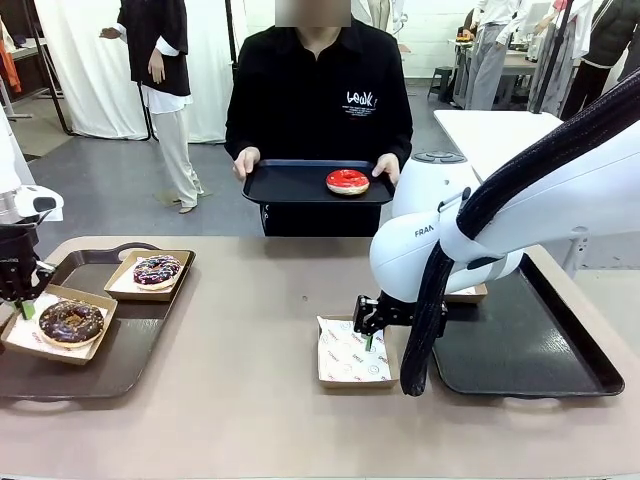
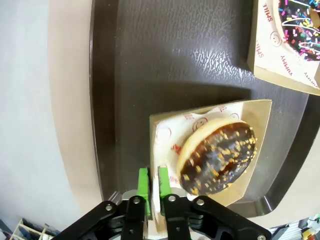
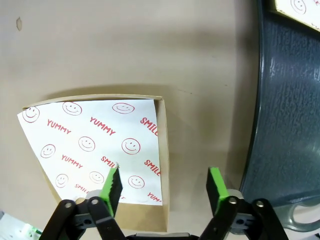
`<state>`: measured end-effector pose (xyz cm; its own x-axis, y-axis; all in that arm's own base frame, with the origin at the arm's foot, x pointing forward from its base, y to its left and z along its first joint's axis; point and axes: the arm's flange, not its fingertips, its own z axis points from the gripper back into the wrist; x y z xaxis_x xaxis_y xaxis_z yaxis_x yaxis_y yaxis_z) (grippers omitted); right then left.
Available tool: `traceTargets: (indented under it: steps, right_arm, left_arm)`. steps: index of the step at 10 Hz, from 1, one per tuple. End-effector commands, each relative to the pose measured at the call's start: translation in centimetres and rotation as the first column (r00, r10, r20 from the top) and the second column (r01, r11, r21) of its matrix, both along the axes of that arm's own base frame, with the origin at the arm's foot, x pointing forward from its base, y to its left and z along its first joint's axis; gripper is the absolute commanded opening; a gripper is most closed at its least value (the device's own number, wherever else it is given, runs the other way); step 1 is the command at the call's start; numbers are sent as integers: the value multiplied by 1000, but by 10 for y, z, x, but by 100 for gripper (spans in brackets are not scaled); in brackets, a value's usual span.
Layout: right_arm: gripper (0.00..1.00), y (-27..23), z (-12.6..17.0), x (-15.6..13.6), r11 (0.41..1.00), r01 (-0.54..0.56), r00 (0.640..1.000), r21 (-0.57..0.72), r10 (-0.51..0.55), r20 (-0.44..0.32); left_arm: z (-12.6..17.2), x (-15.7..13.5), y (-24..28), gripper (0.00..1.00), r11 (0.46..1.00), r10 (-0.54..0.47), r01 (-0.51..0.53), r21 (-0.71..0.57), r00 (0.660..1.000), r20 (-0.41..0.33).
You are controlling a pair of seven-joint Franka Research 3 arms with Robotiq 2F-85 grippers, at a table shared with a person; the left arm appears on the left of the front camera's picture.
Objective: Individually package the donuts and arrange them on the tray.
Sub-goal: Place the picked Paper togo box on the Handle tray while simultaneously picking up another Paper togo box from the table with the other hand.
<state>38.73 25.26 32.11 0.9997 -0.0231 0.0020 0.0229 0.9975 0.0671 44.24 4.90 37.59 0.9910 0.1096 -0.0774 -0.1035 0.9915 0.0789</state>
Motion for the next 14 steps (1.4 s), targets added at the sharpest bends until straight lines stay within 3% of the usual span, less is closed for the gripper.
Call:
traceTargets:
  steps: [1, 2, 3, 4, 5, 6, 10, 11, 14]
  right_arm:
    - [13, 9, -3, 2, 1000, 14, 1000, -1, -14, 18]
    - [0, 10, -3, 2, 1000, 17, 1000, -1, -17, 21]
    - [0, 10, -2, 2, 1000, 18, 1000, 0, -18, 24]
    - [0, 11, -2, 2, 1000, 20, 999, 0, -20, 25]
    - [4, 11, -2, 2, 1000, 24, 999, 0, -24, 23]
    - [0, 11, -2, 3, 999, 45, 999, -3, -45, 17]
    - [0, 10, 0, 4, 997, 82, 997, -7, -82, 8]
    - [0, 10, 2, 4, 996, 88, 996, -10, -88, 9]
    - [0, 14, 36, 7, 993, 111, 994, -32, -112, -15]
  left_arm:
    - [-3, -4, -1, 59, 1000, -25, 25, 2, 1000, 18]
    - [-2, -4, -1, 100, 1000, -27, 27, 0, 999, 19]
    - [-1, -4, -1, 71, 1000, -28, 29, -6, 999, 19]
    - [0, -5, -1, 100, 1000, -27, 27, -11, 999, 20]
    - [1, -7, 0, 100, 1000, -27, 27, -17, 999, 23]
    - [2, -7, 1, 100, 999, -27, 27, -22, 999, 23]
    - [11, -11, 5, 96, 996, -27, 28, -83, 999, 18]
    - [15, -14, 7, 100, 991, -44, 46, -124, 999, 17]
    - [51, -29, 32, 100, 891, -101, 105, -441, 994, 33]
